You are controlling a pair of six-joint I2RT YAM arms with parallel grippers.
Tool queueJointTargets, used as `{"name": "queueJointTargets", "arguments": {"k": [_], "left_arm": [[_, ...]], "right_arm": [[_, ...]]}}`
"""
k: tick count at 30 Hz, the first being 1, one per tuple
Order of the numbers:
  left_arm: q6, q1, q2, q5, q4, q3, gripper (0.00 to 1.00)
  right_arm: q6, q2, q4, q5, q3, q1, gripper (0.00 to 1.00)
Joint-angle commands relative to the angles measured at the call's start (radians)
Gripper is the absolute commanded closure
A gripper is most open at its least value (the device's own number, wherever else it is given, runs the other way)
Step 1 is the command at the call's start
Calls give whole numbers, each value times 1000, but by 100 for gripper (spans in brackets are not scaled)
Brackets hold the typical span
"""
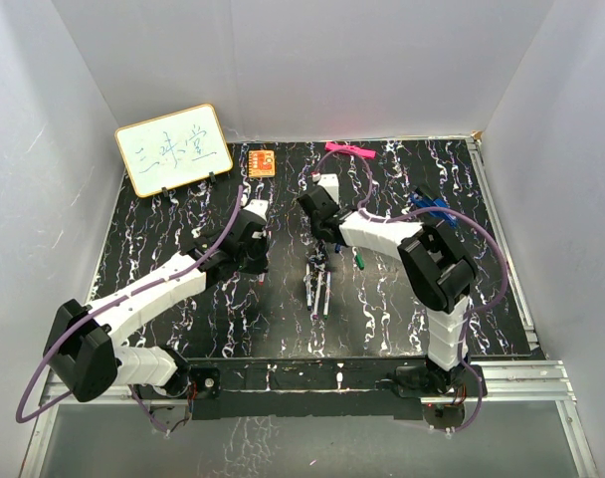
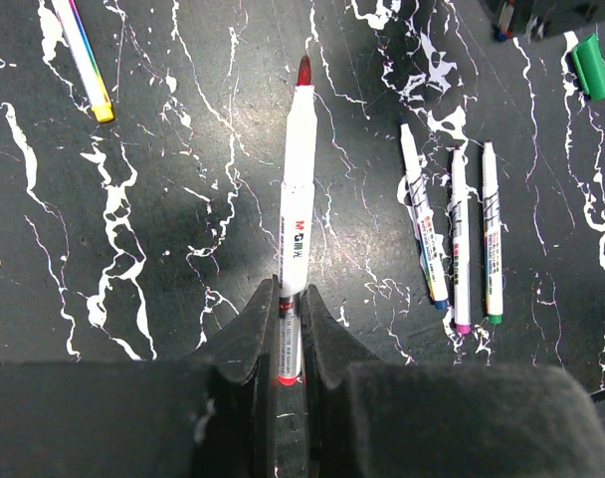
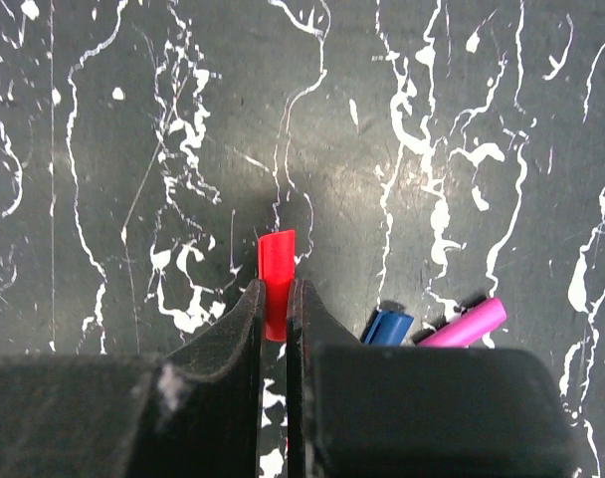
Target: Insert the pens into the pen caps
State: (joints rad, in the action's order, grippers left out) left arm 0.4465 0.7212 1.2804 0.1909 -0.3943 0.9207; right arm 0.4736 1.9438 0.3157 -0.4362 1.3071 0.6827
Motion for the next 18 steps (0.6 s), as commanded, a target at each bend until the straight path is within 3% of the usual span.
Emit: {"name": "queueJointTargets", "arguments": {"k": [1, 12, 18], "left_arm": [[-6, -6, -12, -5, 14, 3, 100], [-24, -6, 18, -6, -8, 31, 100], [-25, -7, 25, -7, -15, 39, 100]], "right_arm": [[1, 39, 23, 23, 33, -10, 100], [-10, 97, 39, 56, 42, -18, 100], [-12, 116, 43, 60, 52, -21, 80]]}}
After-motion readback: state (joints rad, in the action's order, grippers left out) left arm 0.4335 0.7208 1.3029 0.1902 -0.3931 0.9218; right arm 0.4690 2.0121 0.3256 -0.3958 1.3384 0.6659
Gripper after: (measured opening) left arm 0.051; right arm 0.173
